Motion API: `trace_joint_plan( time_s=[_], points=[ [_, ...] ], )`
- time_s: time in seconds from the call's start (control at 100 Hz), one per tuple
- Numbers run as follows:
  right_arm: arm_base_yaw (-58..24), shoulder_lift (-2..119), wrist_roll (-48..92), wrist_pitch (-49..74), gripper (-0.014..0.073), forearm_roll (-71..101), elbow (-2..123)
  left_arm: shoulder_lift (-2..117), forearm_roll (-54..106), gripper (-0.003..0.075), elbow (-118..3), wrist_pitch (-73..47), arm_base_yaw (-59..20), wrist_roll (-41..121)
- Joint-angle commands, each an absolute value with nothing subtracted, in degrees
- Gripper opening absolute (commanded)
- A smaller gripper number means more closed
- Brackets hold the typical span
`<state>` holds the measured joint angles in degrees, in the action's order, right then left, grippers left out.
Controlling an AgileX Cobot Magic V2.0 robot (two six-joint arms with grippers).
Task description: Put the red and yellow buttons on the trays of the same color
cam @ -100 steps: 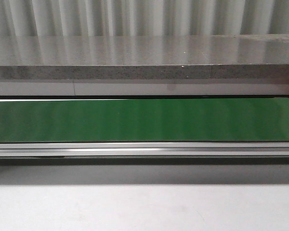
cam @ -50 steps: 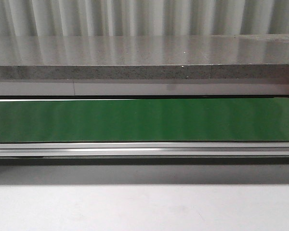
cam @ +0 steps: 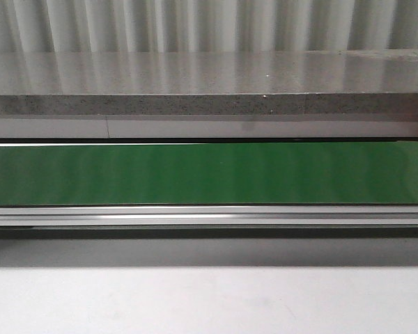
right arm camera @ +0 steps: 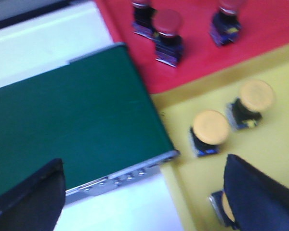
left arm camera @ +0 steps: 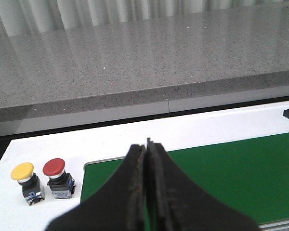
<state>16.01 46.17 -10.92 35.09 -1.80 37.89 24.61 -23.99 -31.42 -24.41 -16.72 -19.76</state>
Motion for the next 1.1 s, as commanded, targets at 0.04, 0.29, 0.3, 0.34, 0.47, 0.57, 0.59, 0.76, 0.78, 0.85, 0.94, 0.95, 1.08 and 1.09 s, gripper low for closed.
trace_joint_plan(
  time_s=[0.04,0.29,0.3,0.34,0.47,0.57,0.59,0.76,0.78,0.85,0.94,0.95,1.08,1.09],
  points=[
    [9.18,40.81,-6.55,32.5,0.0656,-1.81,38.93,24.84,-24.21,-0.002,-33.01,-20.22,-17.13,-19.89],
    [4.25,34.72,-6.01,32.55,0.0645,-1.87,37.68,24.84,-24.21,-0.002,-33.01,-20.22,-17.13,-19.89],
    [4.25,34.73,-6.01,32.55,0.0642,-1.87,37.68,24.84,-24.21,-0.002,-33.01,-20.22,-17.13,-19.89],
    [4.25,34.73,-6.01,32.55,0.061,-1.87,37.68,24.84,-24.21,-0.002,-33.01,-20.22,-17.13,-19.89],
    [4.25,34.79,-6.01,32.71,0.0375,-1.87,37.68,24.84,-24.21,-0.002,-33.01,-20.22,-17.13,-19.89],
    [4.25,34.79,-6.01,33.18,0.0116,-1.87,37.68,24.84,-24.21,-0.002,-33.01,-20.22,-17.13,-19.89],
    [4.25,34.79,-6.01,33.38,0.006,-1.87,37.68,24.84,-24.21,-0.002,-33.01,-20.22,-17.13,-19.89],
    [4.25,34.79,-6.01,34.42,-0.0066,-1.87,37.68,24.84,-24.21,-0.002,-33.01,-20.52,-17.13,-19.89],
    [4.25,34.79,-6.01,34.42,-0.0067,-1.87,37.68,24.84,-24.21,-0.002,-33.01,-20.52,-17.13,-19.89],
    [4.25,34.79,-6.12,34.42,-0.0067,-1.87,37.68,24.84,-24.21,-0.0019,-33.01,-21.13,-17.13,-20.0],
    [4.25,34.79,-6.17,34.42,-0.0067,-1.82,37.68,24.95,-24.21,-0.0017,-33.01,-23.07,-17.13,-20.0],
    [4.25,34.79,-6.17,34.42,-0.0067,-1.82,37.68,24.95,-24.21,-0.0017,-33.01,-23.48,-17.13,-20.0],
    [4.25,34.79,-6.17,34.42,-0.0067,-1.82,37.68,24.95,-24.21,0.0055,-33.01,-26.12,-17.13,-20.0],
    [4.25,34.79,-6.17,34.42,-0.0067,-1.82,37.68,24.95,-24.21,0.0071,-33.01,-26.23,-17.13,-20.0]
  ],
)
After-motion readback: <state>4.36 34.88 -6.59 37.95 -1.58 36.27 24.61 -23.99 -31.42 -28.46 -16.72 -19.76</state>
